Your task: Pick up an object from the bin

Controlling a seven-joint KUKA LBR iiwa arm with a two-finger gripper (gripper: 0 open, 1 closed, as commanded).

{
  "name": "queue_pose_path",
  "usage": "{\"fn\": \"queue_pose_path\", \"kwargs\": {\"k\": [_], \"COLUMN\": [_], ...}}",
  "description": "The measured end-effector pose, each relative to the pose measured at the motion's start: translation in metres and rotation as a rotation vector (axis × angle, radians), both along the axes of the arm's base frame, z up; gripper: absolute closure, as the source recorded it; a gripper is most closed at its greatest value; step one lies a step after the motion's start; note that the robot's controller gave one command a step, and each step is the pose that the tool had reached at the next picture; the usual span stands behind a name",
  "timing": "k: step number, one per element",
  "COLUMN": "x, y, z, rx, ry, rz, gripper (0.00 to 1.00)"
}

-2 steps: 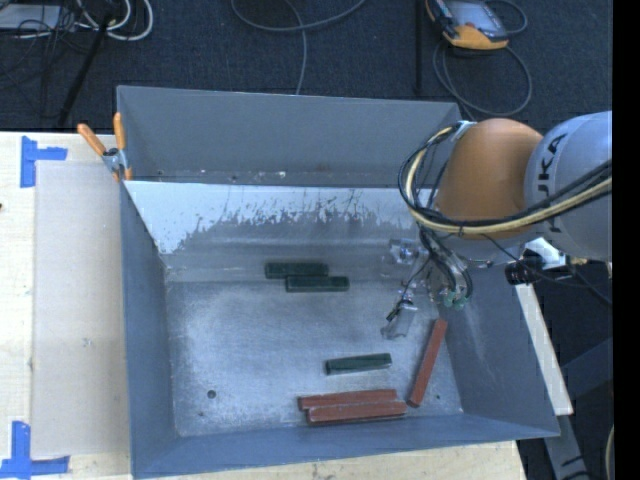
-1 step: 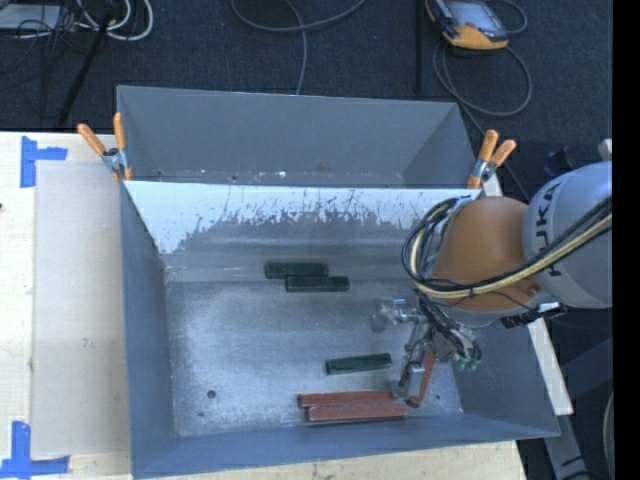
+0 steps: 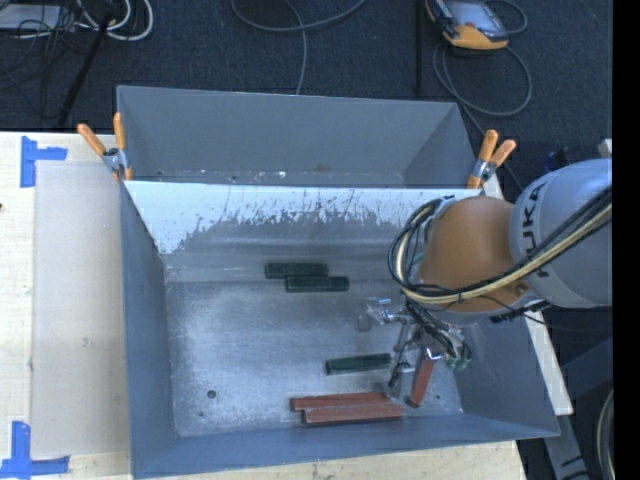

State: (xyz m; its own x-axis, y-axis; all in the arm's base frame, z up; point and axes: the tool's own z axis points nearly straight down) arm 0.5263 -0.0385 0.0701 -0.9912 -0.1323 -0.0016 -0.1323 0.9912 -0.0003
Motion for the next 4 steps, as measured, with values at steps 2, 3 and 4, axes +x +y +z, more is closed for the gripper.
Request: {"fn": "queue_pose_path", "kwargs": {"k": [2,3,4], "x": [0.000,-0.030,-0.029], "y": [0.000,0.082,0.077], "z": [0.000,0.011,0.011], "rx": [0.001,0.004,0.001], "ry": [0.000,0.006,0.004], "rz": [-0.004,0.074,0.066], "gripper": [0.00,0.00,1.00]}}
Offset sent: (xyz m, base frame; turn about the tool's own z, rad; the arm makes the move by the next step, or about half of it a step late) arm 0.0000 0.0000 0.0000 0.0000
